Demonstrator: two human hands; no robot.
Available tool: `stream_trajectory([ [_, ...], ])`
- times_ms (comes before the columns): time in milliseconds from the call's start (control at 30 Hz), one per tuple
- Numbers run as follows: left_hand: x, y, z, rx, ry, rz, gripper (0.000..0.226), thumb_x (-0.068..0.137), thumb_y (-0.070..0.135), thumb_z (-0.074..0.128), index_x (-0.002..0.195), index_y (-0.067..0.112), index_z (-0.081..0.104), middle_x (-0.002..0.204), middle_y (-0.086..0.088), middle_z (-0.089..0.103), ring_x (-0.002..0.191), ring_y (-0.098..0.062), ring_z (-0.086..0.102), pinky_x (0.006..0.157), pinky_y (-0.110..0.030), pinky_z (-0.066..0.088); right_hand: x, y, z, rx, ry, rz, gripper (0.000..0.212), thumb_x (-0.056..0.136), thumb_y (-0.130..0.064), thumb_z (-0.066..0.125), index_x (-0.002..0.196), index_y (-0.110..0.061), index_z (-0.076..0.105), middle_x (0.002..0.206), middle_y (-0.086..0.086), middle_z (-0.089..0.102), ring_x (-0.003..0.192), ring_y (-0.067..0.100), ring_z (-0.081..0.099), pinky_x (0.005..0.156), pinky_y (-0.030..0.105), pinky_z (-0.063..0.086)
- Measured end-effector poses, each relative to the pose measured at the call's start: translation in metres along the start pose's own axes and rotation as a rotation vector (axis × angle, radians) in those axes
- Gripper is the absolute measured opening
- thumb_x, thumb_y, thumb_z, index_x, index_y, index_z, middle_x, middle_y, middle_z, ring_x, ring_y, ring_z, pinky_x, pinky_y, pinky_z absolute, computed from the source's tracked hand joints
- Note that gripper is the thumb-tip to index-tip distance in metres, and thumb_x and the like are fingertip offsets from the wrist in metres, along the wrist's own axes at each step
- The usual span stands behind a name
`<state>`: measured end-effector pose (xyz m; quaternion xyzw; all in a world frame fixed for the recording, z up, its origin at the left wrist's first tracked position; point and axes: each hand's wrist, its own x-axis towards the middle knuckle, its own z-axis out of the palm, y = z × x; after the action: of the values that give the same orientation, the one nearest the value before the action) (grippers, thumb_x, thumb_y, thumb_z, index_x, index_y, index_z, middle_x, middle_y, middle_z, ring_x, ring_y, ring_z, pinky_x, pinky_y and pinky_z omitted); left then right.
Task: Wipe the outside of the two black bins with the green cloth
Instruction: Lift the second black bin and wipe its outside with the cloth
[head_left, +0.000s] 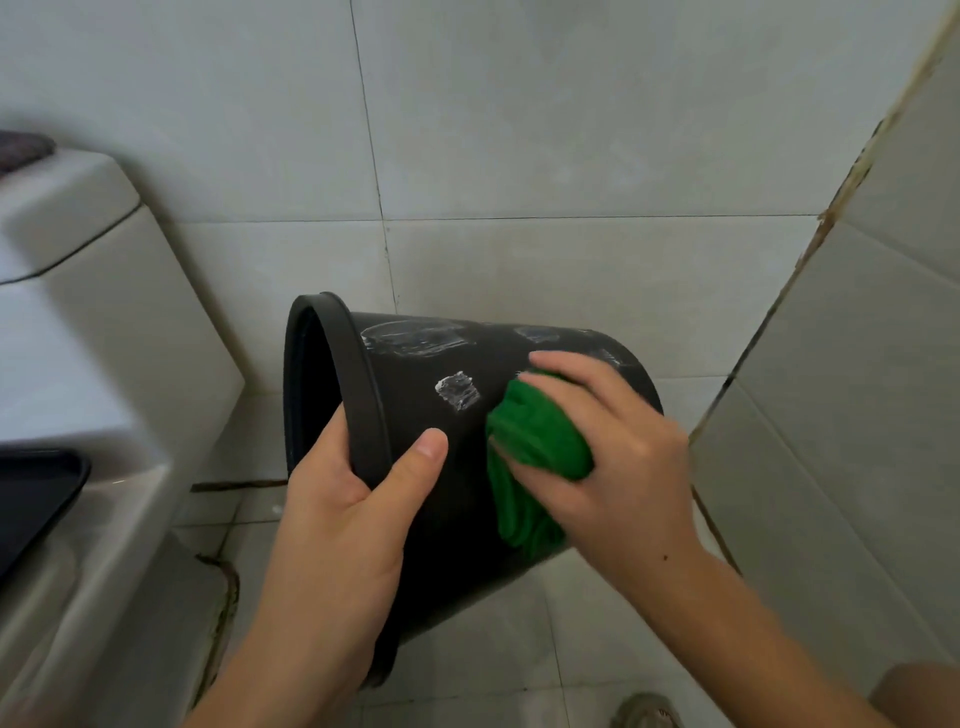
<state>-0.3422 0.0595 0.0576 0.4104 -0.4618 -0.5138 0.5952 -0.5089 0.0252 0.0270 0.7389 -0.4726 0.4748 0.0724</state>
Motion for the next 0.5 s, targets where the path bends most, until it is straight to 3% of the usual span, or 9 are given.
stream_trajectory([
  [133, 0.002, -0.002, -0.003, -0.009, 0.02, 0.007, 0.032, 0.077, 0.018, 0.06, 0.108, 0.017, 0.069, 0.101, -0.006, 0.076, 0.093, -0.022, 0.073, 0.071, -0.024, 0.057, -0.018, -0.016, 0.007, 0.012, -0.079, -0.246, 0.04, 0.078, -0.025, 0.077, 0.112, -0.005, 0.072, 0.124, 0.009, 0.066, 0.116, 0.024, 0.062, 0.096, 0.036, 0.051],
  [300, 0.0, 0.0, 0.001, 0.003, 0.004, 0.004, 0.031, 0.076, 0.012, 0.066, 0.107, 0.016, 0.069, 0.099, -0.005, 0.077, 0.091, -0.019, 0.073, 0.068, -0.021, 0.056, -0.005, -0.007, 0.001, 0.019, -0.013, -0.075, 0.041, 0.078, -0.03, 0.071, 0.111, -0.004, 0.072, 0.122, 0.008, 0.067, 0.111, 0.022, 0.064, 0.095, 0.035, 0.052],
  [400, 0.004, 0.005, -0.006, 0.0, 0.036, -0.011, 0.025, 0.07, 0.01, 0.071, 0.094, 0.018, 0.074, 0.093, -0.008, 0.077, 0.085, -0.022, 0.074, 0.064, -0.024, 0.057, -0.023, -0.019, 0.006, -0.037, -0.012, -0.298, 0.04, 0.074, -0.016, 0.079, 0.112, -0.006, 0.072, 0.124, 0.012, 0.066, 0.117, 0.03, 0.061, 0.101, 0.039, 0.048],
  [500, 0.008, 0.014, -0.017, 0.051, -0.003, -0.035, 0.031, 0.066, 0.004, 0.073, 0.091, 0.022, 0.075, 0.095, -0.012, 0.076, 0.087, -0.029, 0.074, 0.069, -0.033, 0.061, -0.029, -0.009, -0.001, -0.135, 0.022, -0.467, 0.046, 0.073, -0.014, 0.082, 0.116, -0.011, 0.066, 0.125, 0.012, 0.065, 0.117, 0.033, 0.062, 0.095, 0.044, 0.051],
])
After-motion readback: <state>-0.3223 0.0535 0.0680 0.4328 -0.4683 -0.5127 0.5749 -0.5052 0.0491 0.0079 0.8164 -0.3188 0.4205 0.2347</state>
